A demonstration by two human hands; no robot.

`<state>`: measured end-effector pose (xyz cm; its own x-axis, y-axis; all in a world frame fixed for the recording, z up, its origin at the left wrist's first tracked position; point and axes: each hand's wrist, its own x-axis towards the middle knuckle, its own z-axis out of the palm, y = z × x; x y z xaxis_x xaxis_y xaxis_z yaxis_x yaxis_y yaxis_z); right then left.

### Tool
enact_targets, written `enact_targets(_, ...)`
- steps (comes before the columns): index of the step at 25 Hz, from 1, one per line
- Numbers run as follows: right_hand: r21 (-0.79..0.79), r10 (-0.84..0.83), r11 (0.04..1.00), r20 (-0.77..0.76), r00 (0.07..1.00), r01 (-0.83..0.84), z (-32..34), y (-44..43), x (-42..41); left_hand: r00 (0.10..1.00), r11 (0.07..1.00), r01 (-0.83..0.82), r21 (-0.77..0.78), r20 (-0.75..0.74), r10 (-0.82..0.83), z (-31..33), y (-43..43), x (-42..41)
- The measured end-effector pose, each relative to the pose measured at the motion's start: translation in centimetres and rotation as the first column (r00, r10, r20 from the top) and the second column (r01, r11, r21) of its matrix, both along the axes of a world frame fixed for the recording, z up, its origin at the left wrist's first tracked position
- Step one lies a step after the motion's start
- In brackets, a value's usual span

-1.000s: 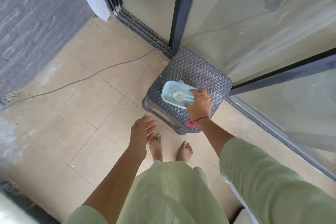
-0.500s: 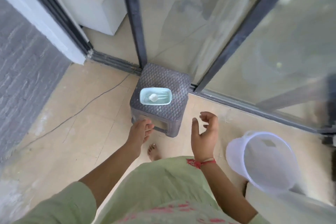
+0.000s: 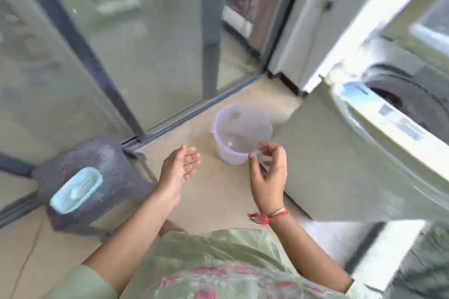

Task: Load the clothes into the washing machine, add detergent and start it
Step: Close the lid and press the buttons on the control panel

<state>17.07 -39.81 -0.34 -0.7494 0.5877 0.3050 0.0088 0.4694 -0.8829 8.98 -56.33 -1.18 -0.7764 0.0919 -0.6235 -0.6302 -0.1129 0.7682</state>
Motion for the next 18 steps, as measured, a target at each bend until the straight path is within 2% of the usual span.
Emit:
enact_targets(4,-0.007,-0.301,0.954,-0.048,0.952,0.301,0.6,7.2,6.6,0.97,0.97,0.24,0.046,-0.059,-0.237,1.5,10.2,2.7)
enact_targets(8,-0.076,-0.509,0.861,-0.093,0.856,0.503,2.2,12.0,10.5,0.881,0.883,0.466,0.062,-0.128,-0.456,3.9,17.5,4.6)
enact_targets(13,-0.1,-0.631,0.776,-0.115,0.767,0.623,3.0,18.1,11.9,0.771,0.788,0.614,0.032,-0.238,-0.591,5.5,26.2,2.8)
enact_targets(18,-0.058,-0.654,0.755,-0.148,0.742,0.653,3.5,25.1,9.3,0.713,0.733,0.678,0.049,-0.287,-0.64,6.4,35.5,-0.5)
